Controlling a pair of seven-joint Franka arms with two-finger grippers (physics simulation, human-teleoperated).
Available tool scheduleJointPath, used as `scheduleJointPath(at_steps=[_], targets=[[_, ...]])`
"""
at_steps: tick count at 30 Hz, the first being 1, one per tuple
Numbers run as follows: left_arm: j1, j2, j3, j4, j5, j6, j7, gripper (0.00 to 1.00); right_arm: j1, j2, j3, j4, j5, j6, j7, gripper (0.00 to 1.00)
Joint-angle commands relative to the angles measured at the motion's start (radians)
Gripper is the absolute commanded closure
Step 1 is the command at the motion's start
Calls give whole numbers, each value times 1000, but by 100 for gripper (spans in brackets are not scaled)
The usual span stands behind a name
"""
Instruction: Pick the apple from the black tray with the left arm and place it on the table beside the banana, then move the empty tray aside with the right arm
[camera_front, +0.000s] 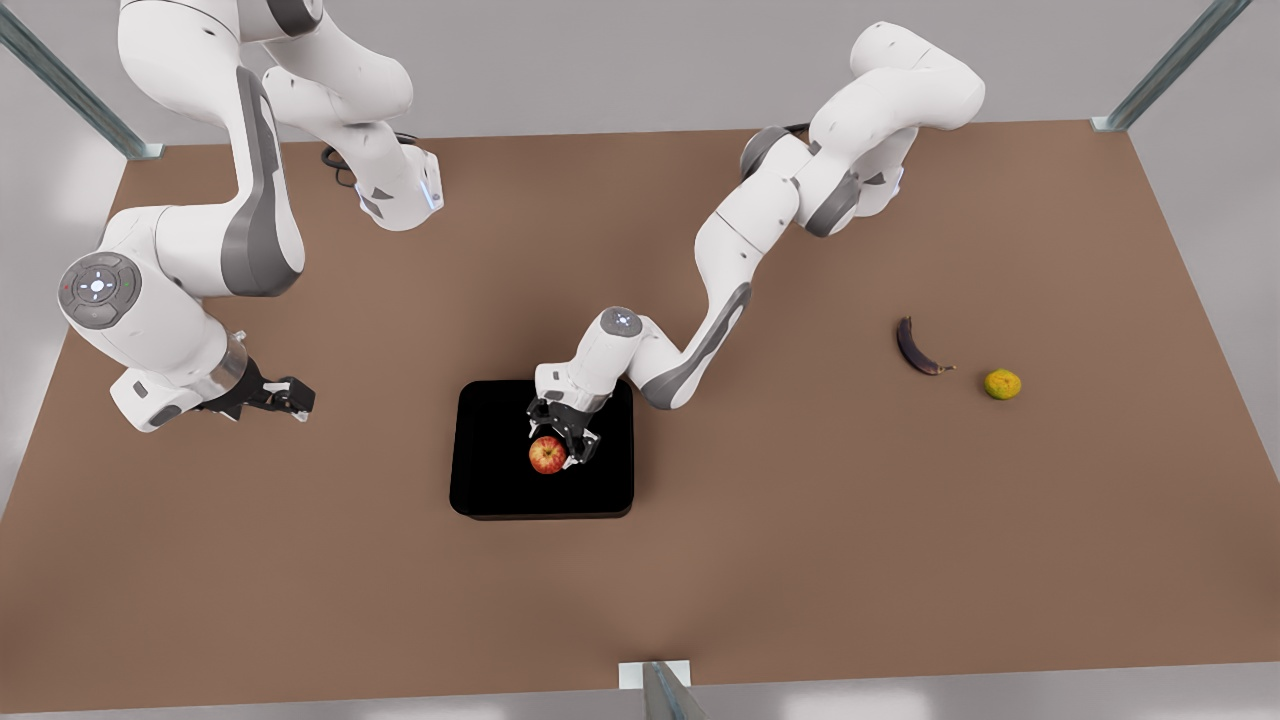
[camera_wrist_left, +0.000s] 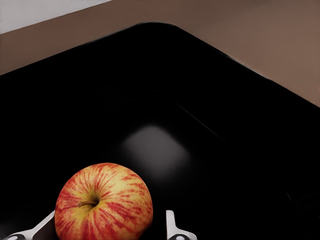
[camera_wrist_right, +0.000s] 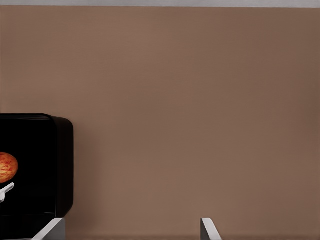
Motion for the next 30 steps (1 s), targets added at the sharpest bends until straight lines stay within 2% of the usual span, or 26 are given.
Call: scheduleJointPath(at_steps=[1, 6, 8, 9, 20, 26, 30], targets=[[0, -1, 0, 1, 1, 1, -31, 0, 0, -1, 0, 1, 1, 0, -1, 0], [0, 4, 2, 4, 1, 4, -32, 0, 0, -1, 0, 1, 1, 0, -1, 0], [0, 4, 2, 4, 1, 5, -32, 10, 0, -1, 0, 1, 1, 0, -1, 0], [0, 4, 2, 4, 1, 8, -32, 12, 0, -1, 0, 1, 1, 0, -1, 0], [2, -8, 2, 2, 3, 2, -25, 15, 0, -1, 0, 1, 1, 0, -1, 0], [2, -8, 5, 2, 3, 2, -23, 24, 0, -1, 0, 1, 1, 0, -1, 0], [2, -13, 5, 2, 3, 1, -26, 27, 0, 0, 0, 1, 1, 0, -1, 0]])
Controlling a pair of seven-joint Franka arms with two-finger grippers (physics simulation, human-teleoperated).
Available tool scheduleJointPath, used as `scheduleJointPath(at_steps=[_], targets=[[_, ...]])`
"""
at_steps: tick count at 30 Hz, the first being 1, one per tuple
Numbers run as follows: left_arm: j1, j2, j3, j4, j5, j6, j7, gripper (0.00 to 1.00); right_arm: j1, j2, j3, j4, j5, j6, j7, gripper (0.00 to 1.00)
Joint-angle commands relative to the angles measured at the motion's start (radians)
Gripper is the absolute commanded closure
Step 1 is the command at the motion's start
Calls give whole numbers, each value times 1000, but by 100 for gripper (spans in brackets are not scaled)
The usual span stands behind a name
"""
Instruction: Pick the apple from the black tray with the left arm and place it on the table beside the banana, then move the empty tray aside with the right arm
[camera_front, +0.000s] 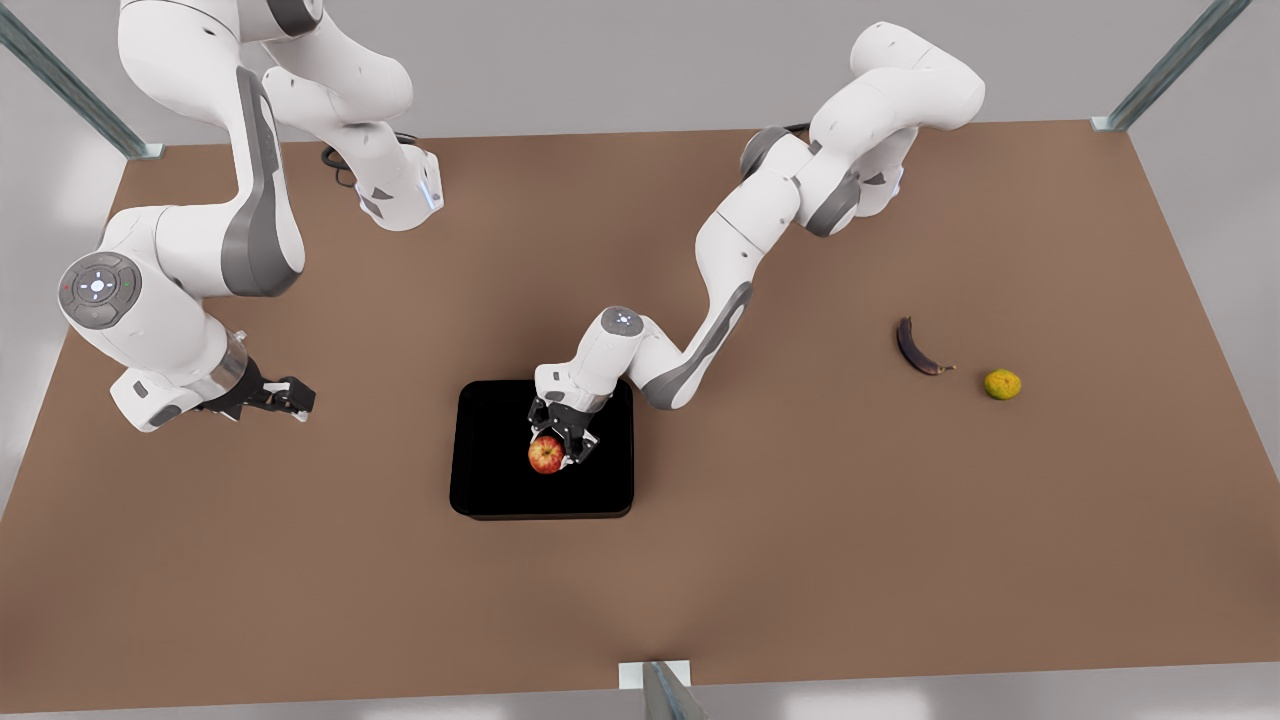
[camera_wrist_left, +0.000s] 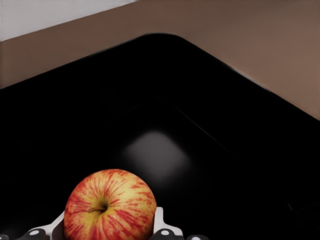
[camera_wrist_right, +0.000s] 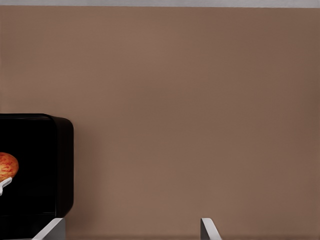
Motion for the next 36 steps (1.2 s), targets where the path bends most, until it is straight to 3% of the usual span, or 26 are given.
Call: scheduleJointPath(at_steps=[1, 5, 7, 16, 19, 23, 27, 30, 32, 36], targets=[[0, -8, 0, 1, -1, -5, -4, 27, 0, 0, 0, 0, 1, 0, -1, 0], [20, -106, -11, -3, -5, -158, -4, 27, 0, -2, 0, 0, 1, 0, -1, 0], [37, -198, -14, -13, -17, -330, 7, 28, 0, -2, 0, 0, 1, 0, -1, 0], [97, -297, -14, -65, -121, -527, 5, 27, 187, 44, 18, 117, 11, 10, 14, 0], [158, -379, -22, -98, -198, -694, 12, 27, 208, 67, 73, 142, 11, 15, 64, 0], [288, -431, -22, -97, -242, -990, 25, 27, 245, 261, 109, 292, 25, 17, 284, 0], [437, -457, -20, -106, -242, -1105, 136, 26, 218, 291, 107, 200, 56, 124, 312, 0], [503, -570, -17, -313, -232, -1018, 185, 26, 183, 235, 106, 93, 58, 124, 287, 0], [542, -750, -16, -681, -230, -756, 228, 24, 179, 227, 107, 22, 87, 184, 287, 0], [624, -847, -16, -864, -232, -708, 309, 26, 187, 224, 116, -96, 133, 291, 310, 0]])
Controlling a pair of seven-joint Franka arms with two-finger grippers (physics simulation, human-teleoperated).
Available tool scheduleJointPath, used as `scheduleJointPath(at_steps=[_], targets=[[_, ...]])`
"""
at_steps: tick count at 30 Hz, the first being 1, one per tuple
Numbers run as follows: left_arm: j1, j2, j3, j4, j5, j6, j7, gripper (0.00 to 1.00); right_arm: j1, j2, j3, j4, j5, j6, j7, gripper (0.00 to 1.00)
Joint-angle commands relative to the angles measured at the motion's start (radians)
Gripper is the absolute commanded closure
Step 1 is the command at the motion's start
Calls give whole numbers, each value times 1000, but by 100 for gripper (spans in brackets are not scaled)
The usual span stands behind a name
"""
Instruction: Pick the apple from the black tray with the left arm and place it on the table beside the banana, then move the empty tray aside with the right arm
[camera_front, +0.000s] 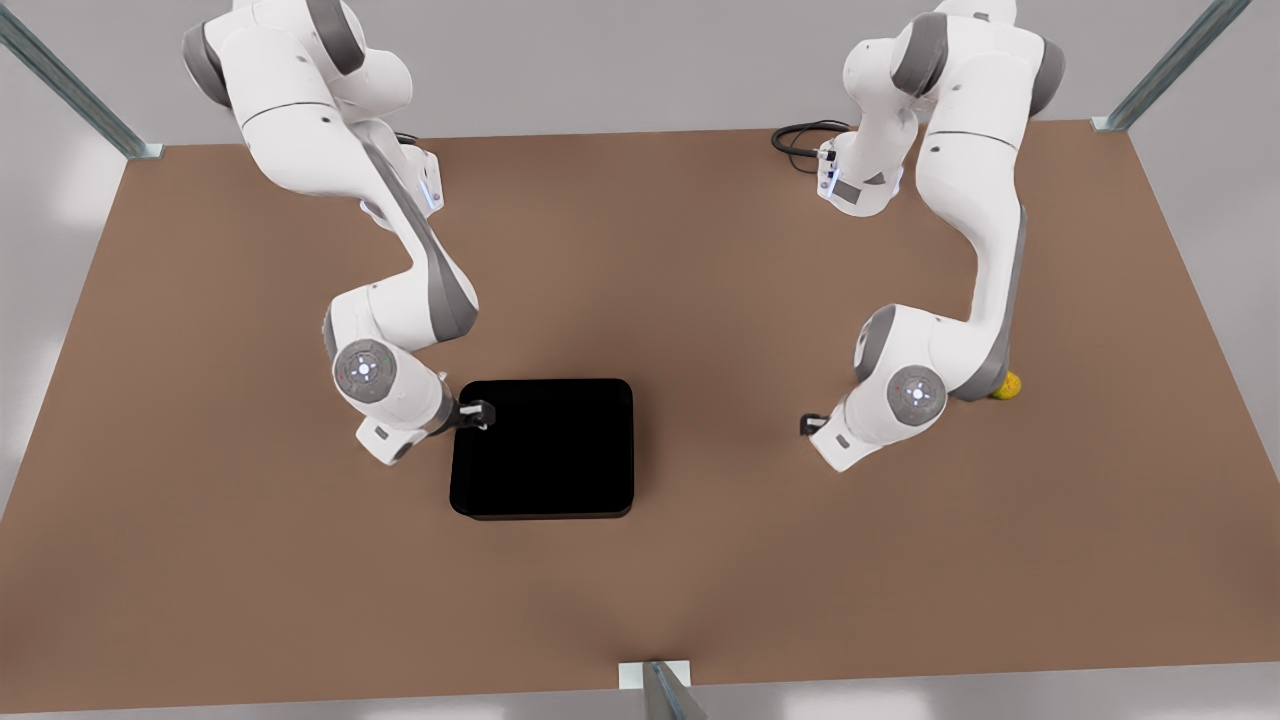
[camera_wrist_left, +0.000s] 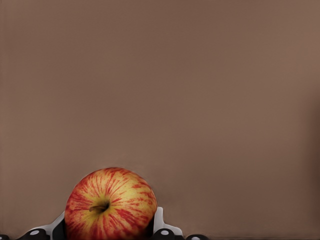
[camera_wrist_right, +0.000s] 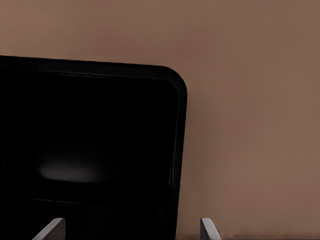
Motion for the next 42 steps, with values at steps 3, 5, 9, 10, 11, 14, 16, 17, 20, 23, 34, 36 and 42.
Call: scheduleJointPath(at_steps=[3, 5, 9, 10, 11, 14, 16, 17, 20, 23, 34, 36, 42], targets=[[42, -32, 0, -101, -4, 136, 229, 27, -5, 1, 1, -73, 18, 197, 123, 0], [63, -52, 0, -174, -4, 194, 240, 27, -7, 18, 1, -95, 15, 223, 115, 0], [74, -70, 1, -266, -7, 275, 238, 3, -10, 53, -3, -102, 9, 281, 94, 0], [75, -69, 1, -263, -4, 275, 244, 0, -24, 57, -5, -118, 9, 296, 74, 0], [75, -69, 1, -263, -5, 275, 246, 0, -25, 57, -5, -130, 9, 306, 66, 0], [77, -86, 1, -285, -8, 266, 244, 0, -36, 66, -5, -139, 7, 315, 48, 1], [77, -169, 6, -251, -13, 130, 240, 0, -36, 86, -5, -156, 7, 347, 37, 2], [75, -159, 6, -40, -53, -129, 232, 0, -36, 87, -5, -165, 7, 349, 36, 3], [117, -87, 17, 244, -73, -254, 241, 0, -36, 95, -5, -198, 7, 395, 36, 5], [207, -90, 17, 214, -53, -255, 195, 0, -36, 99, -3, -216, 7, 411, 14, 17], [227, -451, -72, -27, -19, -349, 31, 0, -56, 96, -5, -248, 7, 415, -53, 54], [229, -449, -72, -25, -21, -349, 29, 0, -56, 96, -5, -248, 7, 413, -59, 67], [232, -449, -66, -25, -21, -352, 29, 0, -56, 90, -5, -248, 7, 405, -72, 74]])
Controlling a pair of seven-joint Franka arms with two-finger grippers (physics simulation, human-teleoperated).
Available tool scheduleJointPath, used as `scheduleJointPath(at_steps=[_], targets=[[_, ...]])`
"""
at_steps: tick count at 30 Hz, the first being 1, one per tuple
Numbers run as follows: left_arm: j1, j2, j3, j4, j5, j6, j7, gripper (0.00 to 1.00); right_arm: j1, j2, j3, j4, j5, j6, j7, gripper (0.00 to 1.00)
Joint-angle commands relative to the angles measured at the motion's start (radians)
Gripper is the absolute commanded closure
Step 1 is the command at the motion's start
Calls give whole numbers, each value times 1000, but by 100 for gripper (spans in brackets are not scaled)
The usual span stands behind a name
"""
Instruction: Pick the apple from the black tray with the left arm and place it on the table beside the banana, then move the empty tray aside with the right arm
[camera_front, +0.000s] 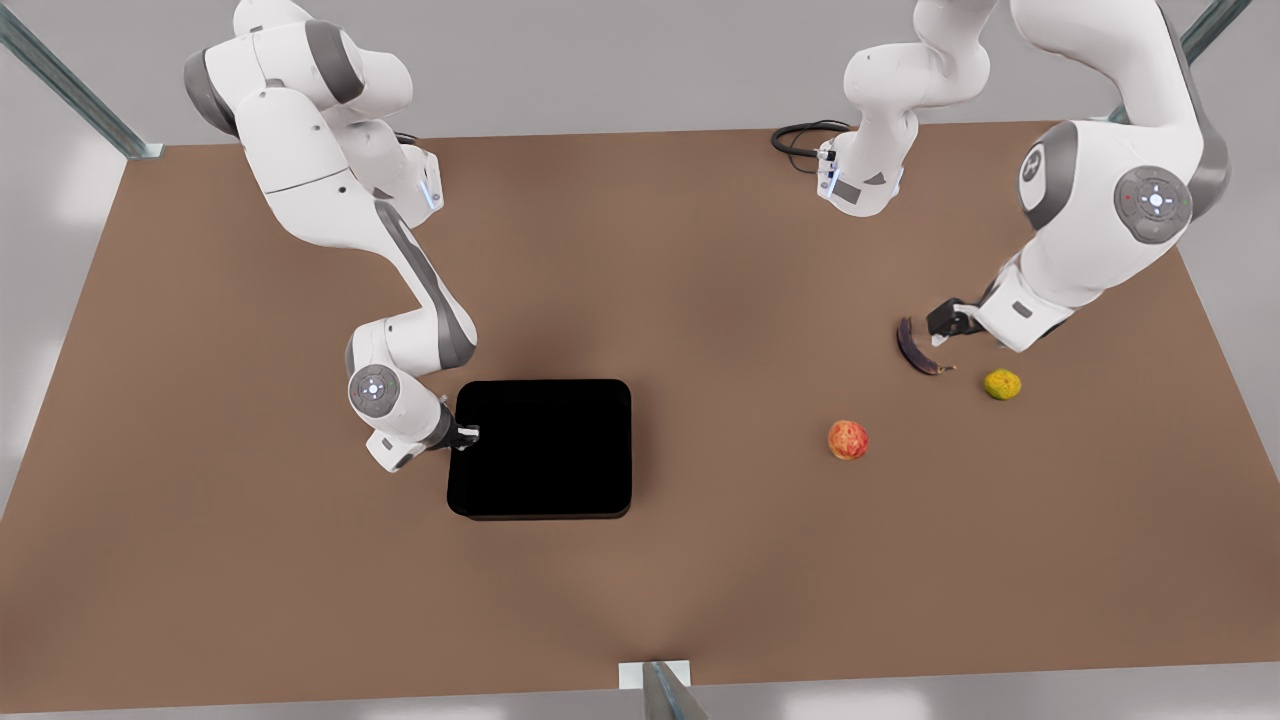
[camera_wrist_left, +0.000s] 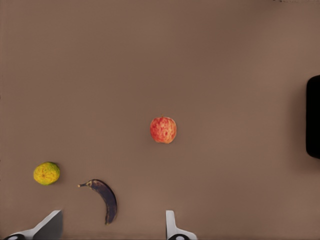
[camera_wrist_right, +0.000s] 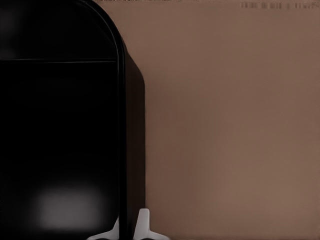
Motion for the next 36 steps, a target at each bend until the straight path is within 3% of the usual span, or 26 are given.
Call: scheduleJointPath(at_steps=[1, 9, 17, 27, 36], targets=[[-13, -1, -1, 0, 2, -18, -58, 0, 0, -11, 0, 0, 0, -9, -53, 74], [-10, -2, 1, 0, 3, -18, -57, 0, 0, -14, 0, 0, 0, -12, -67, 84], [-10, -2, 1, 0, 3, -19, -57, 0, -38, -105, -1, 0, 0, -129, -160, 87], [-7, 24, 1, 23, 12, -2, -198, 0, -314, -309, -5, 14, 0, -443, -642, 87], [-6, 24, 2, 23, 12, -2, -199, 0, -535, -226, -5, 135, -60, -462, -952, 87]])
